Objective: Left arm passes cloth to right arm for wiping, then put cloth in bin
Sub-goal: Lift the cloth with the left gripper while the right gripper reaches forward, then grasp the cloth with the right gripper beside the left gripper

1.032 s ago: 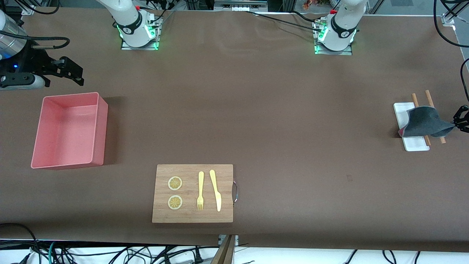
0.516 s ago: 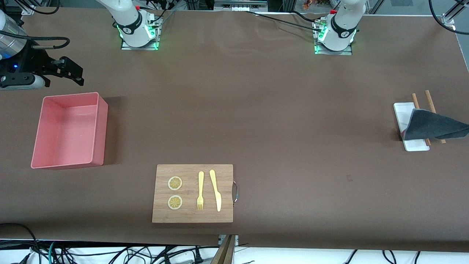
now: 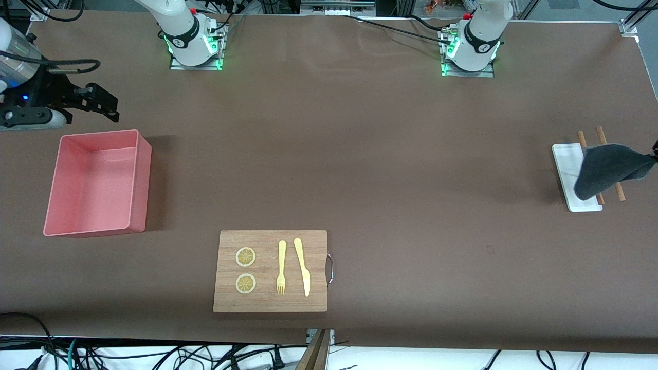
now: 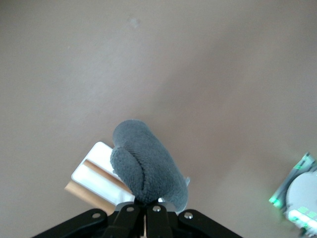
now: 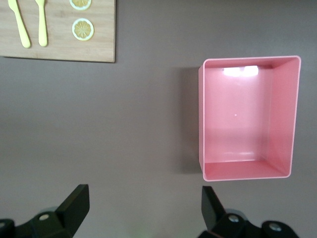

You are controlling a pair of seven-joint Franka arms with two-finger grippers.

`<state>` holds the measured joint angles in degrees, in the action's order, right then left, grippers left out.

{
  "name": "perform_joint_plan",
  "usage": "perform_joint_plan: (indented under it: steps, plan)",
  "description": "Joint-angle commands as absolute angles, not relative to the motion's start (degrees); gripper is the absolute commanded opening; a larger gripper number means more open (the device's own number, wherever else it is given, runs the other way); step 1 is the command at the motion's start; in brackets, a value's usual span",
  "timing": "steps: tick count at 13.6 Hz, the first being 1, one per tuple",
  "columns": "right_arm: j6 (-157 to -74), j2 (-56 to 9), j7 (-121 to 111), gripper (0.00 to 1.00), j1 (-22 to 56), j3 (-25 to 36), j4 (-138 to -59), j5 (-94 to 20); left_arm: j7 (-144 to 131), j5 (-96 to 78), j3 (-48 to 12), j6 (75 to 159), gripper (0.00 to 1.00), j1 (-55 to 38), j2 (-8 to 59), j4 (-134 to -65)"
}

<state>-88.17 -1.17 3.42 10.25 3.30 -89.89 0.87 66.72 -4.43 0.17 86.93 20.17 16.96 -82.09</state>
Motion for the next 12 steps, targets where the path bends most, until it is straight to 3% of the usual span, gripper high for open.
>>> perform_joint_plan:
  steps: [1, 5, 8, 12]
  plan:
    - [-87.28, -1.93, 3.25, 1.00, 10.81, 2.73, -89.91, 0.18, 48.68, -0.79, 0.44, 81.67, 0.00, 10.41, 12.14, -82.45]
    - [-87.80, -6.13, 3.08, 1.00, 14.49, 1.67, -89.65, -1.31, 22.91, -1.76, -4.72, 78.05, 0.00, 0.63, 12.22, -78.23]
    - [-88.77, -7.11, -4.09, 1.00, 15.55, 1.49, -87.45, -11.56, 8.83, -4.37, -11.67, 78.31, 0.00, -1.40, 12.74, -77.87]
    - [-89.81, -12.90, -25.94, 1.00, 15.64, 1.76, -87.45, -27.57, -1.29, -10.19, -16.61, 80.32, 0.00, -2.89, 14.33, -77.78]
